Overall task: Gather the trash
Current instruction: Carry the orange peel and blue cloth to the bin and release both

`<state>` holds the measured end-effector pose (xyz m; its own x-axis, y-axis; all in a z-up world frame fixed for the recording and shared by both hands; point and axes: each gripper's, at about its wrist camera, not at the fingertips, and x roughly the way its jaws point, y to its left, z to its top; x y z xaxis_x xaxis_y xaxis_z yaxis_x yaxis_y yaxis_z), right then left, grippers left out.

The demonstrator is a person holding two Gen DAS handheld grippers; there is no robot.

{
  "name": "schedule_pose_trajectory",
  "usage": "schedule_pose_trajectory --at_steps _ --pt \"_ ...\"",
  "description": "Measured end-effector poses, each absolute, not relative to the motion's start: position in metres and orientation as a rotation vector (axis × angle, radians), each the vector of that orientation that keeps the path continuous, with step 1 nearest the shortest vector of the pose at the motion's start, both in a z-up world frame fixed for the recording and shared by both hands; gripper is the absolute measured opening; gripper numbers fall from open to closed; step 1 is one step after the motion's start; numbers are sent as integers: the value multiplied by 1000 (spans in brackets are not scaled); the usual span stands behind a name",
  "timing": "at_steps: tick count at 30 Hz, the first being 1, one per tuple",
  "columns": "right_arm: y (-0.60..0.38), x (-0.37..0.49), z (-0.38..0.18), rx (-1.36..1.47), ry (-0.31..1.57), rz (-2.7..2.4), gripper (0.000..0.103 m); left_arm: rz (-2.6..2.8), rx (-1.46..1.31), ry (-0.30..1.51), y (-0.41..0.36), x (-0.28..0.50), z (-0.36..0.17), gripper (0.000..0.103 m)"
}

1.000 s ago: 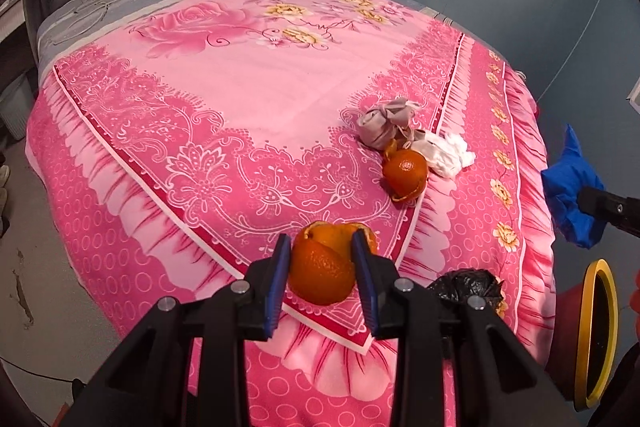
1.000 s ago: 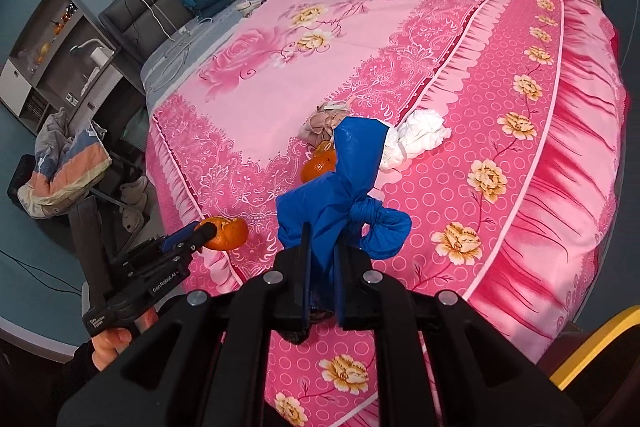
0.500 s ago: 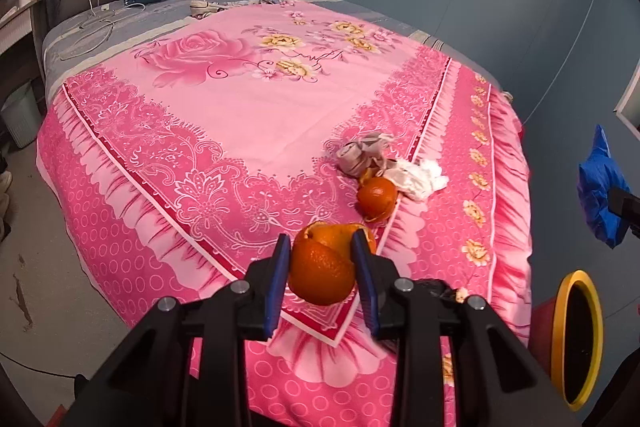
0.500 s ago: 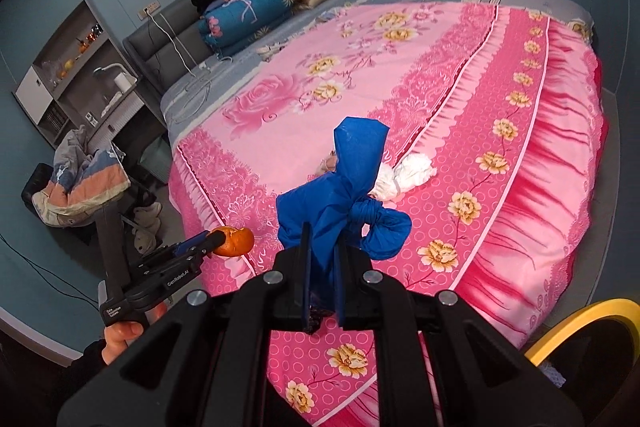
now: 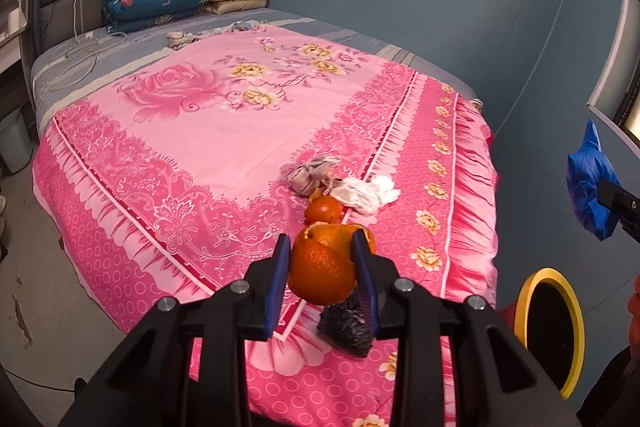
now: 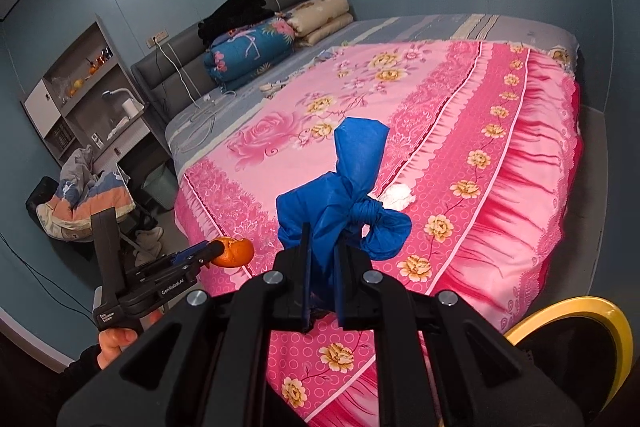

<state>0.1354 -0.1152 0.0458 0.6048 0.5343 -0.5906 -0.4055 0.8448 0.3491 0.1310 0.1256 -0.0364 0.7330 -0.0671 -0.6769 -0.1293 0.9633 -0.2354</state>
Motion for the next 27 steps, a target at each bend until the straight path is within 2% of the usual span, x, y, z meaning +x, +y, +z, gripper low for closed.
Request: schedule_pose_trajectory --at_steps 27 --pt "-235 73 97 291 535 407 9 -161 -176 671 20 121 20 30"
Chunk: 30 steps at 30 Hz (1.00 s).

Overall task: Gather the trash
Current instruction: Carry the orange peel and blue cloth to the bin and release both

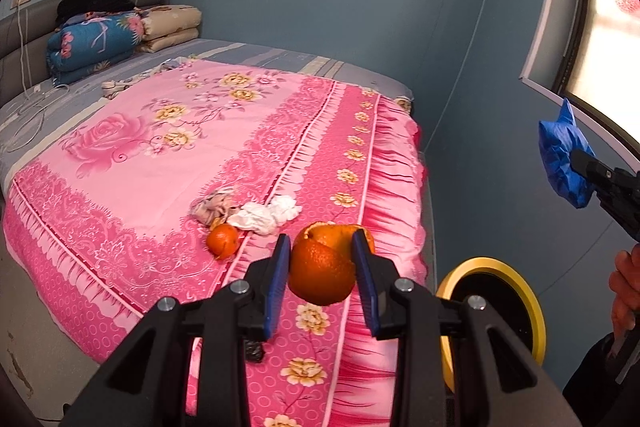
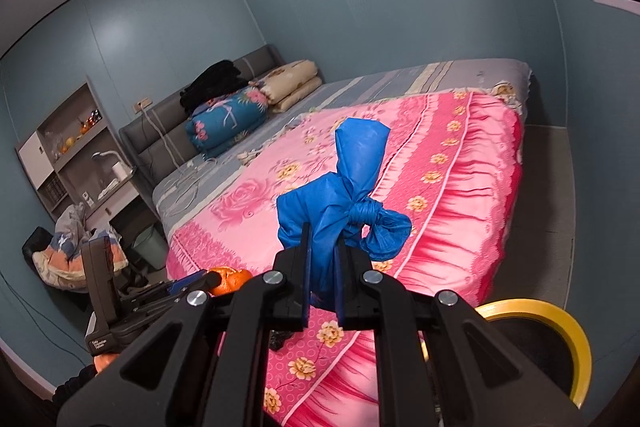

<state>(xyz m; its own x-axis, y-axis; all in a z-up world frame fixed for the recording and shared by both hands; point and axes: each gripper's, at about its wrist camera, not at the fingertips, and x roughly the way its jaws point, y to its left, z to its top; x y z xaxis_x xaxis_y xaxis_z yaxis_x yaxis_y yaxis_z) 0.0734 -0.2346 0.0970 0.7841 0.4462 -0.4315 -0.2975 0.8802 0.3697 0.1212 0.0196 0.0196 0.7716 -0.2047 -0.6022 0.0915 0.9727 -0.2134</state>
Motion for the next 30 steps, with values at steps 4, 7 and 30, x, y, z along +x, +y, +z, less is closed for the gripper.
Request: schedule_pose_trajectory --at_steps 4,7,30 --pt "-250 61 105 298 498 378 9 -203 -169 669 2 121 23 30" --pt "-260 55 108 298 477 358 9 -228 -167 667 -10 120 26 30" --pt "-339 21 101 369 432 169 9 -437 -60 691 -111 118 17 30"
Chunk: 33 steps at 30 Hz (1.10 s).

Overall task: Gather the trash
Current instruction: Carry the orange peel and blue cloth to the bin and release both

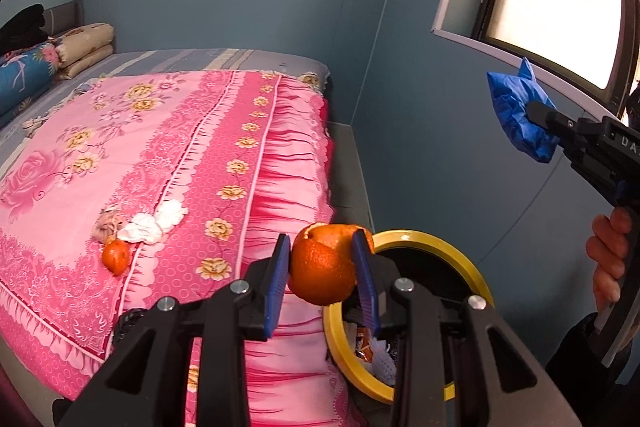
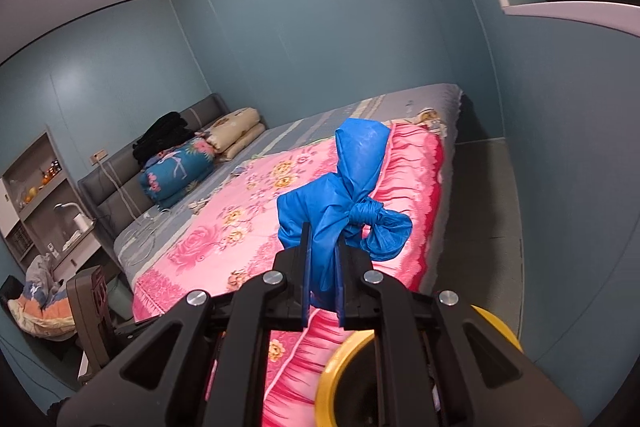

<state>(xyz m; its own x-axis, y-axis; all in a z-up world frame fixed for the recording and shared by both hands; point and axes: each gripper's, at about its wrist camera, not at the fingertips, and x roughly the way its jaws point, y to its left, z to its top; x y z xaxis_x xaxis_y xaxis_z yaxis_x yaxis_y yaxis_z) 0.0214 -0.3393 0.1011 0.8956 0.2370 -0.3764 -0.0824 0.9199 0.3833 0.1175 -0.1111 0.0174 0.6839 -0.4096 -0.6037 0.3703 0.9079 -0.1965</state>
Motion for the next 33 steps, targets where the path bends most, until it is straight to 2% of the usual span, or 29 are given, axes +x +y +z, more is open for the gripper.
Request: schedule_pose_trajectory --at_steps 28,30,31,32,33 --pt "-364 13 66 443 414 119 11 -608 60 812 -207 113 -37 31" --pt "-363 12 64 450 414 117 14 -619 58 807 -207 111 -38 31" --pt "-364 12 63 452 413 114 20 -626 57 807 -207 110 -39 35" --pt "-365 12 63 455 412 112 29 -627 54 809 -205 109 -39 42" --pt "-365 11 63 460 407 111 40 -623 45 810 -203 109 -39 54"
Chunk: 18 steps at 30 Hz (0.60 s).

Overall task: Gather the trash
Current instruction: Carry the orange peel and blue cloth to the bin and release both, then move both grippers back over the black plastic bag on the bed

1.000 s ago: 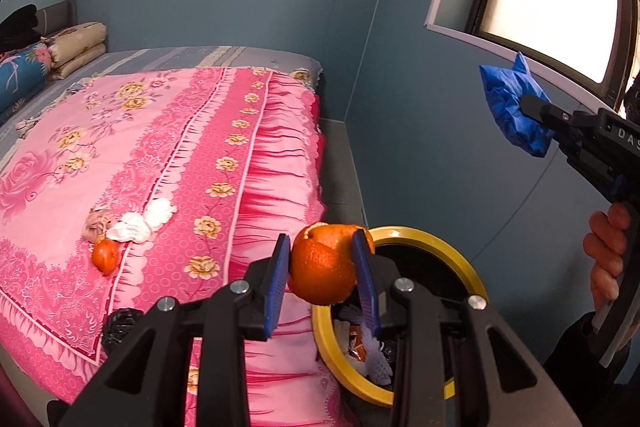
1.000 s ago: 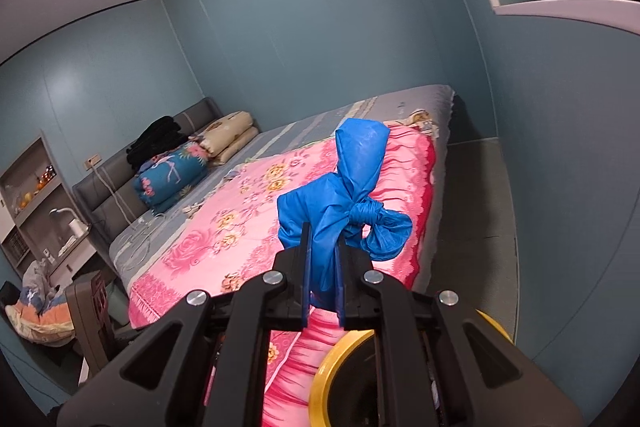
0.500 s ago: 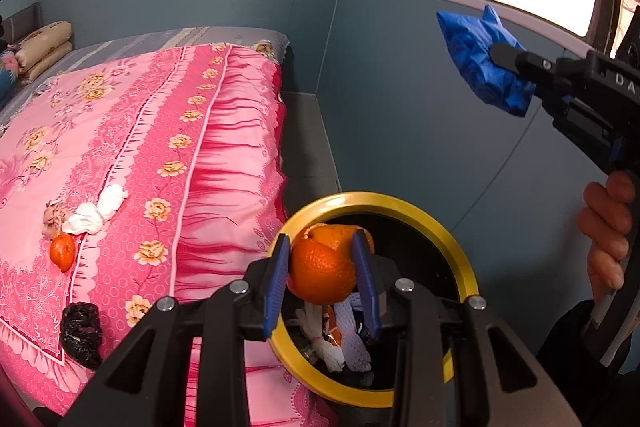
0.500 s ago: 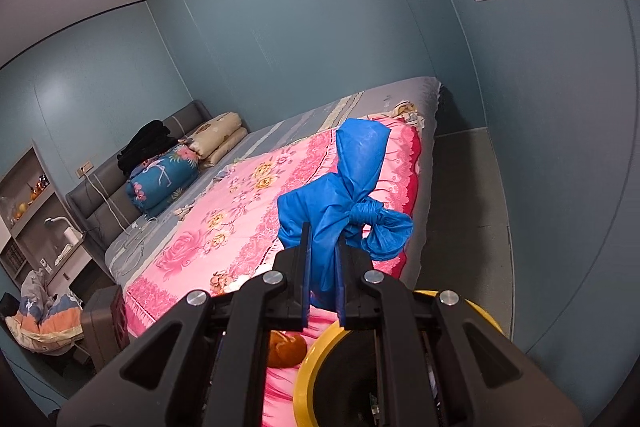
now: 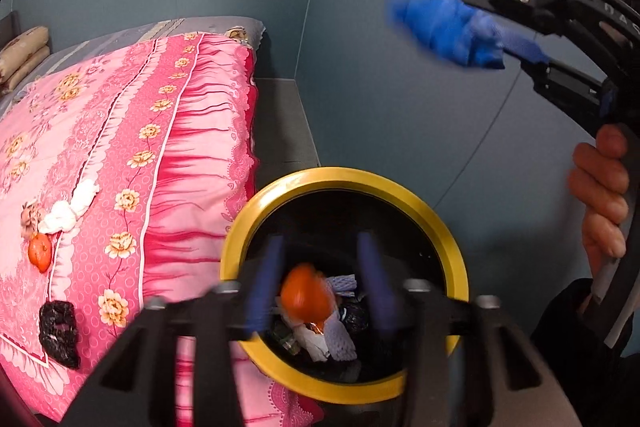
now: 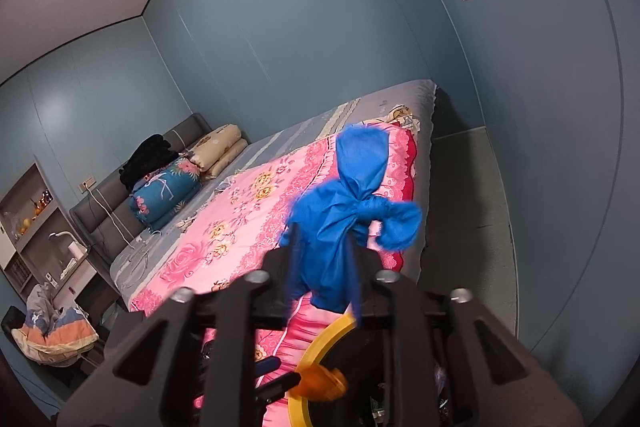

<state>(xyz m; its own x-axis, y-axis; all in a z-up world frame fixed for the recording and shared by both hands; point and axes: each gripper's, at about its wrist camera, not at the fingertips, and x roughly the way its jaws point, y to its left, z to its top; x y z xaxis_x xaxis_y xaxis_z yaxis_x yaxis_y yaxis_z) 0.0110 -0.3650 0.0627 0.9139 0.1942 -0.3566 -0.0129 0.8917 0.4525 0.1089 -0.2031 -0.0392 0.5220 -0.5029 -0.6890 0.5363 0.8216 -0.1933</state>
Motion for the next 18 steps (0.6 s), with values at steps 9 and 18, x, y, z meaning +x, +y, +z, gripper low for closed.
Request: schedule_pose_trajectory --at_steps 9,18 --pt "-366 5 66 455 377 74 52 -524 14 798 -168 115 -36 71" --pt "-341 18 73 334 333 147 82 -370 -23 747 -107 130 -23 83"
